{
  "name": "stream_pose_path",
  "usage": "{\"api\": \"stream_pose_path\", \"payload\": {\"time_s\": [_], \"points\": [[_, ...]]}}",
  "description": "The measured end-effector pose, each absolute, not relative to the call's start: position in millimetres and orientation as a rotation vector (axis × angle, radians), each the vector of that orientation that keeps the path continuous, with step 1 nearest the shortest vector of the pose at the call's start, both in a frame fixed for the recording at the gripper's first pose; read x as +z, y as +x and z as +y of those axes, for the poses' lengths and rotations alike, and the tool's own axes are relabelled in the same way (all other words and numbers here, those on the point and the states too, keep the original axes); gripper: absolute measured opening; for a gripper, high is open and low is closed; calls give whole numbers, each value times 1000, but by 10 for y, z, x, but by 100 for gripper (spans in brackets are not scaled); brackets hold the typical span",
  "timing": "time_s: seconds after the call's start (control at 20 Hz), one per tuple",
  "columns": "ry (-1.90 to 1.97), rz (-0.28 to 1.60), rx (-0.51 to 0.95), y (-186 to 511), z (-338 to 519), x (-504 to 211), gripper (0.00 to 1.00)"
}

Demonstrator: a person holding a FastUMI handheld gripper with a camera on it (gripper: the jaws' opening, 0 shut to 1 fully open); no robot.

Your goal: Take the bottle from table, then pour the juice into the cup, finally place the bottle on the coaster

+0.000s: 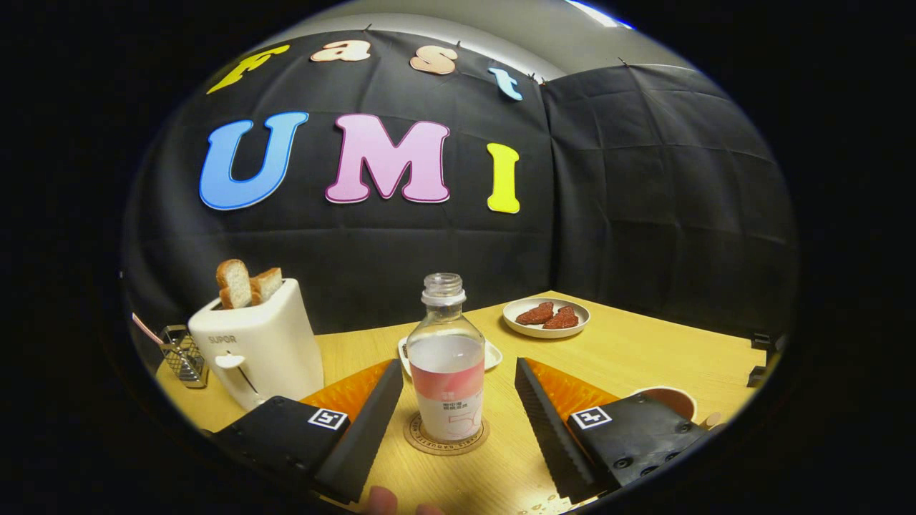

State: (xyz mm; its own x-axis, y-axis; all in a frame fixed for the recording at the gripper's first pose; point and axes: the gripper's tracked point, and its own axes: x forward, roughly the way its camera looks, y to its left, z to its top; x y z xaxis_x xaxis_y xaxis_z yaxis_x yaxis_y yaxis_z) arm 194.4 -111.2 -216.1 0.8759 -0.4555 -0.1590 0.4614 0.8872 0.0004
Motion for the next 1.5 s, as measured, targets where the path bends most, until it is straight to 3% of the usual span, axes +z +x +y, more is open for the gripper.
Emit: {"api": "stream_pose_path", "payload": {"time_s": [1.0, 1.5], "points": [[-5, 44, -168, 931, -222, -587, 99], [5, 32, -76, 606, 19, -275, 99]]}}
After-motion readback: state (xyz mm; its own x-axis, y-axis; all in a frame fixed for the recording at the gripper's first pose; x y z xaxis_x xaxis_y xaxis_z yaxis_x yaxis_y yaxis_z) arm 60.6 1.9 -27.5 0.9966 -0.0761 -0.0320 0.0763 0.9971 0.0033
